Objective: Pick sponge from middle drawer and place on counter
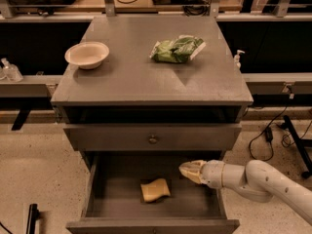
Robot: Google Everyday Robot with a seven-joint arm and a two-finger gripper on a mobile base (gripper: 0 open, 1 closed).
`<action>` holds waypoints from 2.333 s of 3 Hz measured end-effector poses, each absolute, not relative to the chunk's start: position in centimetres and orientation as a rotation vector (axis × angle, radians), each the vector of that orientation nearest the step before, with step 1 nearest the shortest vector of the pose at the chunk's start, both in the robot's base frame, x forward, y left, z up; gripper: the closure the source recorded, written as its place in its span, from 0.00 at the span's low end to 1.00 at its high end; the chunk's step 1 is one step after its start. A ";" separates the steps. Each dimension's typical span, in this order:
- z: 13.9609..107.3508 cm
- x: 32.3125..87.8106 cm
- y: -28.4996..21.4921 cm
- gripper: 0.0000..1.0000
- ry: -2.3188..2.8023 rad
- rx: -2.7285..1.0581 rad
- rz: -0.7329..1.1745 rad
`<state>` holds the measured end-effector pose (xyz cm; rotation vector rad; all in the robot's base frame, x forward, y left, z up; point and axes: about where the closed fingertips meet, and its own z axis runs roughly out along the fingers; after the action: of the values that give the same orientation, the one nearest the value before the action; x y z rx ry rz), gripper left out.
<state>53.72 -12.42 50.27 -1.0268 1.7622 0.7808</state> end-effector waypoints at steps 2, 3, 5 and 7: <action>47.5 52.8 -9.8 0.51 1.860 -1.040 0.775; 46.3 52.3 -7.2 0.28 1.854 -1.114 0.719; 42.8 52.1 -4.6 0.00 1.868 -1.203 0.680; 38.6 53.0 -3.6 0.00 1.891 -1.240 0.628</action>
Offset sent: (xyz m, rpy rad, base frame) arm -0.0157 0.0419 -0.0445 -0.1176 0.0811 -0.0074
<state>52.98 -3.56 38.64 -1.2405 1.8912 0.6281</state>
